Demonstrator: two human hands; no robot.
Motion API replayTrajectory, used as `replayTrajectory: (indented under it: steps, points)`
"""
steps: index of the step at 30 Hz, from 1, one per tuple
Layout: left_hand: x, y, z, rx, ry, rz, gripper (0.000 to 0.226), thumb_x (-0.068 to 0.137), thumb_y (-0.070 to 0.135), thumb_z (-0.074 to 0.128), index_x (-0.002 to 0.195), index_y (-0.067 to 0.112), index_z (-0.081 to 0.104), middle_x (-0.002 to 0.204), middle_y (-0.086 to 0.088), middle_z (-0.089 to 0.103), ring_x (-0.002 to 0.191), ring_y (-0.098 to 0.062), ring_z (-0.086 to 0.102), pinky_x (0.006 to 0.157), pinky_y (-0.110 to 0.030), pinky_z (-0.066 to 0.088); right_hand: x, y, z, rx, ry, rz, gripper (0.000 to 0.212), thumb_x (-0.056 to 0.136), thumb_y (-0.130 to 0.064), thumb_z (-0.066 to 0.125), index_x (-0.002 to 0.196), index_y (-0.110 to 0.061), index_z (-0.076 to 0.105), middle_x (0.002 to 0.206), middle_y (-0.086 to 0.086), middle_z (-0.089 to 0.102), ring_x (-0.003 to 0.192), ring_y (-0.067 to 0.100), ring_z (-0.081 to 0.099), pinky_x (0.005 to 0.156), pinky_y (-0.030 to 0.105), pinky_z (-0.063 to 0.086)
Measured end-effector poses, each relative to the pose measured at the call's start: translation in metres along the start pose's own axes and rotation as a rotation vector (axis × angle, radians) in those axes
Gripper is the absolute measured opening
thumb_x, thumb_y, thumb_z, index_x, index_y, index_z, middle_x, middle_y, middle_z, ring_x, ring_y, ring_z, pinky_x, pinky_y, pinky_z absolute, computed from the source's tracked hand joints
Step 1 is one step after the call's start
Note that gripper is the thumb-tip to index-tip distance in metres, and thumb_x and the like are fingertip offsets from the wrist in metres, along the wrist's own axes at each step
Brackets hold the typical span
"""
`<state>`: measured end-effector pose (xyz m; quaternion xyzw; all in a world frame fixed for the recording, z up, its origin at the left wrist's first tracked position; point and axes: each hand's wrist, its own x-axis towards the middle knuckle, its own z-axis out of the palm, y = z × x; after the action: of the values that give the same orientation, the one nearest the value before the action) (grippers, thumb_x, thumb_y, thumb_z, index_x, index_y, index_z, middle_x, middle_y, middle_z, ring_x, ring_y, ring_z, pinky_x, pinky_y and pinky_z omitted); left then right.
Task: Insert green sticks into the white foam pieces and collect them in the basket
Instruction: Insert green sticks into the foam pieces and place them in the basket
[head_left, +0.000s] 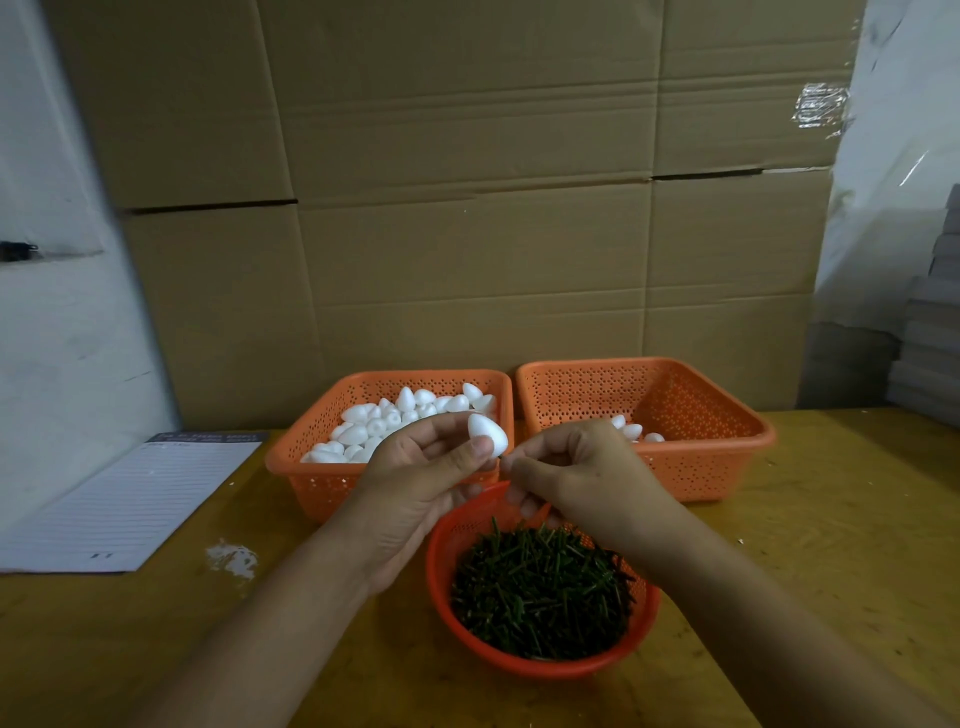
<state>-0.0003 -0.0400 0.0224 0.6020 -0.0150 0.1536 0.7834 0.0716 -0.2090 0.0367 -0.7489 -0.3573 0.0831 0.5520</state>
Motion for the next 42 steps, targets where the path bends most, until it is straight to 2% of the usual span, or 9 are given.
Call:
replayTrajectory:
  steps: [5, 12, 17, 23, 26, 29, 34, 38, 42]
  points:
    - [-0.0002, -0.0005, 0.0007, 0.008, 0.004, 0.026, 0.023, 0.072, 0.022, 0.08, 0.095, 0.02, 0.079, 0.101, -0.01, 0.076, 0.09, -0.016, 0.072, 0.074, -0.024, 0.057, -0.0006, -0.0016, 0.0023, 0.028, -0.005, -0.008, 0.019, 0.097, -0.016, 0.063, 0.082, -0.01, 0.074, 0.067, 0.001, 0.073, 0.056, 0.006, 0.066, 0.052, 0.018, 0.049]
    - [0.0011, -0.0006, 0.0002, -0.083, 0.002, -0.002, 0.048, 0.073, 0.019, 0.077, 0.118, 0.008, 0.065, 0.103, -0.014, 0.073, 0.094, -0.019, 0.069, 0.08, -0.029, 0.057, -0.0028, -0.0048, 0.0027, 0.139, -0.013, 0.016, 0.019, 0.099, -0.016, 0.06, 0.089, -0.008, 0.073, 0.07, 0.003, 0.074, 0.06, 0.008, 0.066, 0.051, 0.016, 0.048]
    - [0.0001, -0.0011, 0.0014, -0.061, 0.006, -0.002, 0.05, 0.071, 0.023, 0.078, 0.117, 0.01, 0.067, 0.1, -0.01, 0.072, 0.092, -0.016, 0.068, 0.079, -0.028, 0.056, -0.0025, -0.004, 0.0033, 0.17, 0.001, 0.014, 0.018, 0.099, -0.015, 0.06, 0.091, -0.005, 0.074, 0.072, 0.005, 0.074, 0.062, 0.011, 0.066, 0.05, 0.018, 0.047]
    - [0.0012, 0.0051, -0.003, -0.086, -0.015, 0.019, 0.021, 0.078, 0.026, 0.074, 0.099, 0.025, 0.079, 0.094, -0.003, 0.073, 0.086, -0.01, 0.068, 0.068, -0.024, 0.056, -0.0021, -0.0033, 0.0032, 0.143, -0.077, 0.026, 0.013, 0.097, -0.014, 0.062, 0.094, -0.006, 0.073, 0.079, 0.005, 0.076, 0.066, 0.011, 0.069, 0.053, 0.018, 0.049]
    - [0.0013, 0.0068, -0.0044, -0.068, -0.037, 0.037, 0.016, 0.081, 0.028, 0.077, 0.097, 0.031, 0.079, 0.096, 0.004, 0.074, 0.084, -0.006, 0.068, 0.066, -0.021, 0.053, -0.0013, -0.0017, 0.0018, 0.074, -0.101, 0.057, 0.01, 0.095, -0.01, 0.064, 0.097, -0.006, 0.072, 0.078, 0.005, 0.075, 0.066, 0.011, 0.068, 0.054, 0.019, 0.05]
    - [0.0017, 0.0067, -0.0067, -0.054, -0.055, 0.046, 0.026, 0.076, 0.034, 0.078, 0.102, 0.032, 0.078, 0.1, 0.005, 0.074, 0.087, -0.005, 0.068, 0.068, -0.022, 0.053, -0.001, -0.001, 0.0008, 0.069, -0.099, 0.068, 0.01, 0.095, -0.012, 0.065, 0.099, -0.006, 0.072, 0.08, 0.006, 0.076, 0.066, 0.012, 0.068, 0.055, 0.019, 0.051]
    - [0.0018, 0.0042, -0.0072, 0.014, -0.086, 0.035, 0.034, 0.081, 0.036, 0.074, 0.114, 0.029, 0.075, 0.102, 0.002, 0.071, 0.094, -0.008, 0.064, 0.075, -0.022, 0.053, -0.0017, -0.0001, 0.0027, 0.118, -0.103, 0.039, 0.011, 0.095, -0.017, 0.065, 0.1, -0.011, 0.073, 0.081, 0.006, 0.076, 0.067, 0.013, 0.069, 0.054, 0.019, 0.05]
    - [0.0012, 0.005, -0.0064, 0.08, -0.066, 0.054, 0.043, 0.075, 0.041, 0.077, 0.116, 0.029, 0.074, 0.098, 0.002, 0.072, 0.093, -0.007, 0.065, 0.07, -0.02, 0.052, -0.0008, 0.0008, 0.0046, 0.139, -0.077, 0.009, 0.011, 0.095, -0.017, 0.065, 0.095, -0.01, 0.074, 0.077, 0.005, 0.075, 0.065, 0.013, 0.067, 0.052, 0.019, 0.049]
    - [-0.0001, 0.0059, -0.0049, 0.114, -0.074, 0.066, 0.041, 0.072, 0.043, 0.077, 0.112, 0.032, 0.075, 0.096, 0.005, 0.073, 0.091, -0.004, 0.065, 0.067, -0.017, 0.05, -0.0002, 0.0013, 0.0052, 0.166, -0.053, 0.001, 0.012, 0.095, -0.016, 0.065, 0.092, -0.008, 0.074, 0.073, 0.004, 0.074, 0.062, 0.011, 0.065, 0.051, 0.019, 0.048]
